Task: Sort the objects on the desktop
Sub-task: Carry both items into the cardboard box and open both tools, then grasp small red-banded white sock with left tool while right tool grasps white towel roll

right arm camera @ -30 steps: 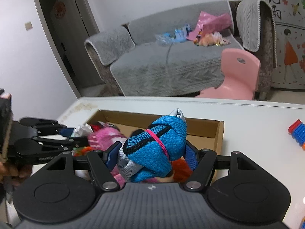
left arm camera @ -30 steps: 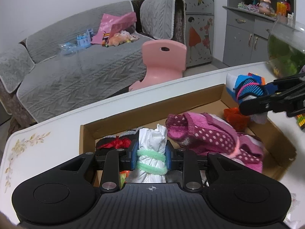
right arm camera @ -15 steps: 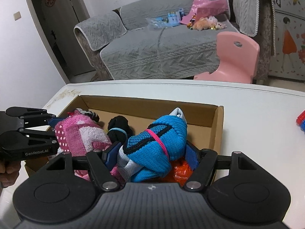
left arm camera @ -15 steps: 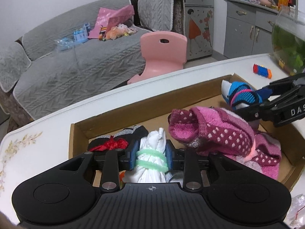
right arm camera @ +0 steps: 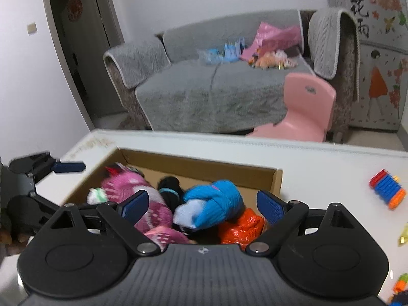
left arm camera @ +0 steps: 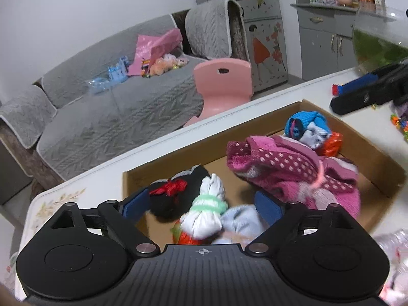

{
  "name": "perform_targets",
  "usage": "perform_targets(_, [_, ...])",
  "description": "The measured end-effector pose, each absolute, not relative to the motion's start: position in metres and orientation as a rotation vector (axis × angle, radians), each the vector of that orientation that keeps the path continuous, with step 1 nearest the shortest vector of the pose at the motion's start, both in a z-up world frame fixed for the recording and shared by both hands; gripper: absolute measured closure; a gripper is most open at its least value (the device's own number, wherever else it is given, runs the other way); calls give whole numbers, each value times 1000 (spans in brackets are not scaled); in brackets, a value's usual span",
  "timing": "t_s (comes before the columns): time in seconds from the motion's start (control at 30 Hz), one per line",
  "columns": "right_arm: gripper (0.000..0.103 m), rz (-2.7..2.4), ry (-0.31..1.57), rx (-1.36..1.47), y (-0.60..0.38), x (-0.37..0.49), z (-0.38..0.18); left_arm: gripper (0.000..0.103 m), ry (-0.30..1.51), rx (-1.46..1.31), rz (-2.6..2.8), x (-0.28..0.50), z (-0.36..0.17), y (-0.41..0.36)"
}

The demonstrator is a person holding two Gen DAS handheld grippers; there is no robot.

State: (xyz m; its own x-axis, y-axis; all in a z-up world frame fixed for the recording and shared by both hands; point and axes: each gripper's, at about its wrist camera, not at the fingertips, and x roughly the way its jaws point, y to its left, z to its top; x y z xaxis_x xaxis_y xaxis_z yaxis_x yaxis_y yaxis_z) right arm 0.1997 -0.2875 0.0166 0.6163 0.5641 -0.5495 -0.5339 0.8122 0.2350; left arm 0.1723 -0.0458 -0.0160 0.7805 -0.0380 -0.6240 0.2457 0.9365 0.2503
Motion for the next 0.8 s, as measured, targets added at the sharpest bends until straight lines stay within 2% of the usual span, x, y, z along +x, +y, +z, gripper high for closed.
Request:
perform_targets(0.2, [9,667,558,103,-312,144,37,0,618,336,-181,108,-1,-29])
perform_targets(0.27, [6,688,544,125,-320,120,36,0,621,335,-204,87,-1,-25])
perform_targets(0.53, [4,752,535,163,-329,43,1,0,672,346,-268,23,-34,-31])
perform_targets(0.8, [4,845,603,75,-296,24,-41,0,694,365,-281,10,-63,-53])
